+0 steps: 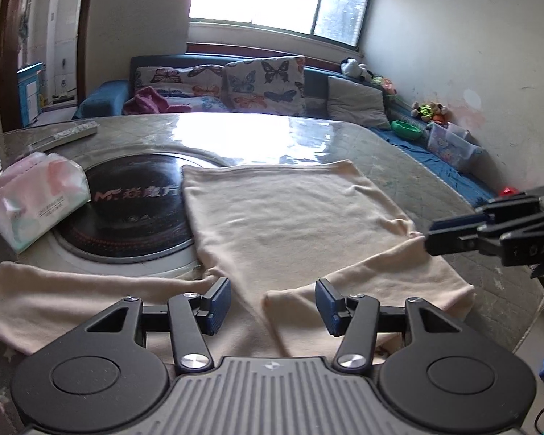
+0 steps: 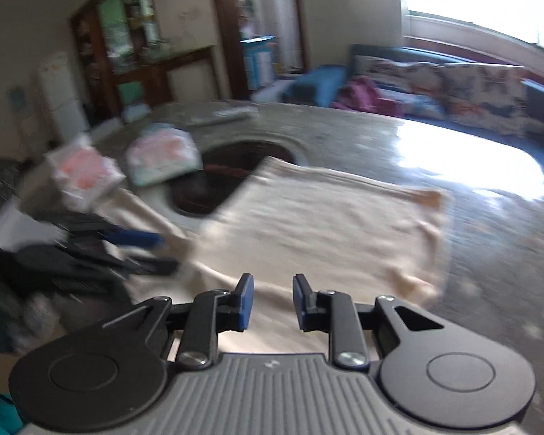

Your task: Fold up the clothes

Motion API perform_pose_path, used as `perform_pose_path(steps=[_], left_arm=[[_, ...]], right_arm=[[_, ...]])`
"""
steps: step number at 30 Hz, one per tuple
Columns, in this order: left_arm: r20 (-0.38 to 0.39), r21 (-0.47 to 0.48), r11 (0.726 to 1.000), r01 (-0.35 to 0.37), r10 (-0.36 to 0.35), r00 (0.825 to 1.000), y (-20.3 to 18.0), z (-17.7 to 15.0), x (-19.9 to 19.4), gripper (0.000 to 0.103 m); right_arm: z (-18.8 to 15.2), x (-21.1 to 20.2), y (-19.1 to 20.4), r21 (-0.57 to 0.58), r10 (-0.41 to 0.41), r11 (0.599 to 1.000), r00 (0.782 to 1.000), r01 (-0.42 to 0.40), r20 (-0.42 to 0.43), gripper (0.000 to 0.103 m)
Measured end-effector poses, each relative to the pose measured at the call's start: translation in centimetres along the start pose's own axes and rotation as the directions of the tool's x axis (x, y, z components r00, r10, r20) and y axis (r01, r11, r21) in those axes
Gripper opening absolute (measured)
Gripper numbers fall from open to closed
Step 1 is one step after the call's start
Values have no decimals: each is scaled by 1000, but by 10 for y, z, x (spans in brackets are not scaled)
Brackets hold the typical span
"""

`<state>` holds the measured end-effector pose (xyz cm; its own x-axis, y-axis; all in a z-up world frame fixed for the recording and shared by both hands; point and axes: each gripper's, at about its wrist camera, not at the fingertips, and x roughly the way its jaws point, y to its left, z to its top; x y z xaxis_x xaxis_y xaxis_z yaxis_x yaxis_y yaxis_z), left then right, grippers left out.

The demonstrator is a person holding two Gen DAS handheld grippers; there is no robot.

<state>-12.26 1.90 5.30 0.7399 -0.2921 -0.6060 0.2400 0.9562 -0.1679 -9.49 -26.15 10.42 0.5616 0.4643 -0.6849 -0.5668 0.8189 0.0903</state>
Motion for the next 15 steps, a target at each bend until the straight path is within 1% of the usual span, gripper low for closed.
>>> perform_pose_path(steps=[3, 5, 7, 8, 11, 15], left_arm=[[-12, 34, 999, 21, -21, 1000, -10, -2, 7, 53], [-33, 49, 999, 23, -21, 999, -14, -4, 15, 53], [-63, 44, 999, 30, -27, 998, -16, -6, 24, 50], [-76, 42, 999, 27, -24, 997, -17, -6, 28, 46], [-96, 40, 999, 14, -10, 995, -17, -8, 36, 41], [-98, 38, 999, -5, 9, 995, -15, -6, 37, 39]], right_arm=[[-22, -8, -21, 19, -97, 995, 995, 97, -26, 23], [-38, -11, -37, 62, -133, 989, 990, 136, -50, 23], [-48, -13, -50, 108, -143, 983, 988, 149, -60, 23], [-51, -13, -56, 124, -149, 980, 987, 155, -60, 23], [-43, -6, -58, 112, -151, 982, 988, 154, -31, 23], [-29, 5, -58, 84, -148, 986, 989, 146, 13, 23]])
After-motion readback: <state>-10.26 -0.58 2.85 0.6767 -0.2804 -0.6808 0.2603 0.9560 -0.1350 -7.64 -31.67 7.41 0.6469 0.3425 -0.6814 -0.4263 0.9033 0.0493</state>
